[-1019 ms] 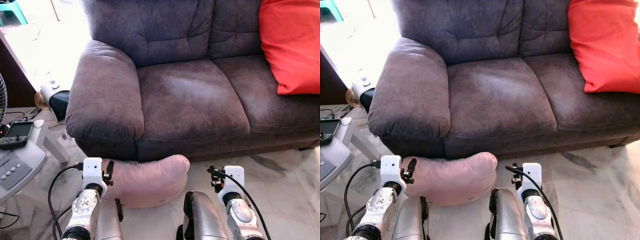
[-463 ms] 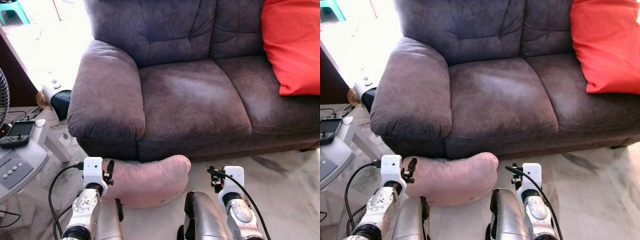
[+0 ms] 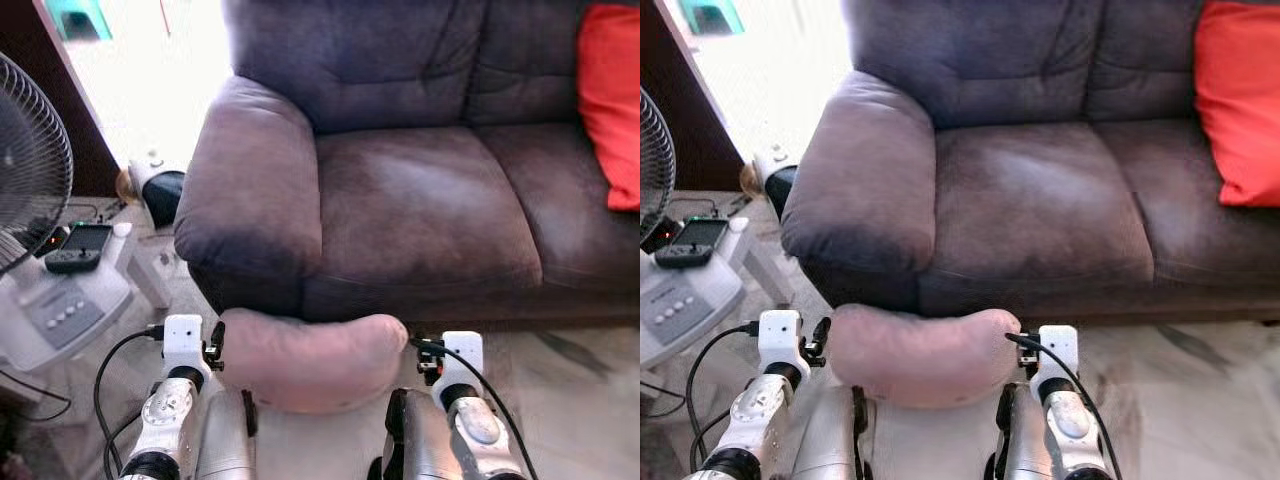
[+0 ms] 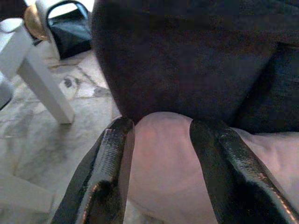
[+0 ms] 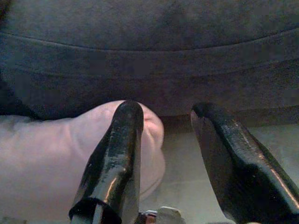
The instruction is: Move the pillow to the sofa from floor
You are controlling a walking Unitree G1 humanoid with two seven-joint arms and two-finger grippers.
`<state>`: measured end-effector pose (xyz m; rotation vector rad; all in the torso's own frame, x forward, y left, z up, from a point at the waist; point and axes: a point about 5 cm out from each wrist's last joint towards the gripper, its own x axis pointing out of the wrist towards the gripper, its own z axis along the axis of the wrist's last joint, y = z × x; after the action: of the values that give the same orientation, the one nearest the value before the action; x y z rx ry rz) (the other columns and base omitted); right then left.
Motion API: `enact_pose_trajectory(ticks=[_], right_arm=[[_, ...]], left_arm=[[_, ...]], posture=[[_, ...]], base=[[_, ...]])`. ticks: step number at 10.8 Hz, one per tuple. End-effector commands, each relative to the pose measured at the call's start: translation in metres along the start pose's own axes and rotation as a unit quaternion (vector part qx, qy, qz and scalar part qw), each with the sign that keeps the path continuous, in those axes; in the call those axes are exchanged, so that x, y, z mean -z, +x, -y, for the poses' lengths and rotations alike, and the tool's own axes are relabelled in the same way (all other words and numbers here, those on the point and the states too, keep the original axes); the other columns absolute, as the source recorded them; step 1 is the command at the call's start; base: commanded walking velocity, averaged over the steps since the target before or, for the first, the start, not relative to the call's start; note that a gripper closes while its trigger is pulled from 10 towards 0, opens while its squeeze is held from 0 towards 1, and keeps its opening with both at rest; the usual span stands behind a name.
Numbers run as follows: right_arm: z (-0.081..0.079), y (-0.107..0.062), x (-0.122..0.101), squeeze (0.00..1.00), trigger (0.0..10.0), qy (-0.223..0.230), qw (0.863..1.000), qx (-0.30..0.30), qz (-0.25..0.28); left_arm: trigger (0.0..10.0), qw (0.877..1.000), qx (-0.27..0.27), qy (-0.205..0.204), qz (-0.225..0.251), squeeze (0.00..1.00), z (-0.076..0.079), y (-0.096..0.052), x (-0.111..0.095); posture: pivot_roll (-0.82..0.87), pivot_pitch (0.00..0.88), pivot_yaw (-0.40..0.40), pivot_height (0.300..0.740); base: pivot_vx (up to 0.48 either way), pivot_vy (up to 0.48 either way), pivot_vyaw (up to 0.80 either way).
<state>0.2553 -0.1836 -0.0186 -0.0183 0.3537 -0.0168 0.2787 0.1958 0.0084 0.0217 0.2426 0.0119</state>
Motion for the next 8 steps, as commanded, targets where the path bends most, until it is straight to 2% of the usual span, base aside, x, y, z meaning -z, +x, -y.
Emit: enact_pose_trajectory(ticks=[1,6,8], right_arm=[[0.0028,-0.0014,0.0034,0.00,10.0,0.008,1.000,0.007,-0.009],[0.0027,-0.0009,0.0026,0.00,10.0,0.003,1.000,0.006,-0.009],[-0.0010,0.0005,0.0018,0.00,10.0,0.006,1.000,-0.005,-0.010]], left_arm=[[10.0,1.000,0.000,-0.002,-0.006,0.00,0.0010,0.0002,0.0012],[10.0,1.000,0.001,-0.001,-0.008,0.00,0.0016,0.0001,0.0018],[10.0,1.000,0.000,-0.001,-0.006,0.00,0.0014,0.0003,0.0011]], posture=[[0.05,0.100,-0.015,0.555],[0.05,0.102,-0.015,0.555],[0.05,0.104,-0.016,0.531]], base=[[0.000,0.000,0.00],[0.000,0.000,0.00],[0.000,0.000,0.00]])
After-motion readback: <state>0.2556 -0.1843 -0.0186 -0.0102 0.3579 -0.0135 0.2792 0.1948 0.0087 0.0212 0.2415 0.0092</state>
